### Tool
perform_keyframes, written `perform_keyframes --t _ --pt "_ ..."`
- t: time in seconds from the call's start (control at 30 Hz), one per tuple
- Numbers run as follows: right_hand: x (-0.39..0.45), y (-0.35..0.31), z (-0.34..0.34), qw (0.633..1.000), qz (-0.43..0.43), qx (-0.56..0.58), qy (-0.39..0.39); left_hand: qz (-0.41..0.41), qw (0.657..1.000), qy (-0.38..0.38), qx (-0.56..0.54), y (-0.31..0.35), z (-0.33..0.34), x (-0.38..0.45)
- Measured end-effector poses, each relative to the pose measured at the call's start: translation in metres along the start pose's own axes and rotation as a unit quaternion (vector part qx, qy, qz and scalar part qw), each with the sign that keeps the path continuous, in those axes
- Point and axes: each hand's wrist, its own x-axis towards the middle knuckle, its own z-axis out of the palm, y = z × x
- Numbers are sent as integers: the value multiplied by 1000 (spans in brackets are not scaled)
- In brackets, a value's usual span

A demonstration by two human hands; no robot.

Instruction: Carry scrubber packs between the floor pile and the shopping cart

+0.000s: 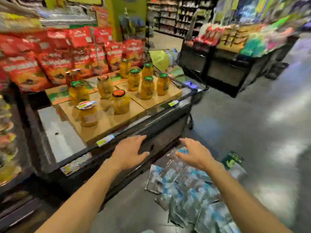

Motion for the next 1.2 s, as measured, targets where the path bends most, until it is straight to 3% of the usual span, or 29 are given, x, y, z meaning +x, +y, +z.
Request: perform_keyframes --t 0.2,0.37,0.6,0.9,1.2 --pt "-67 156 -26 986 153 30 50 140 989 -36 33 140 35 106" --pt "-128 241 -32 954 277 73 85 229 970 -73 47 238 66 165" --pt "-172 298 -21 904 399 116 97 333 933 -129 51 324 116 224" --pt "-188 339 -30 845 494 168 115 401 897 -185 25 403 159 271" --pt "-214 425 -26 838 515 152 93 401 890 -210 44 476 205 290"
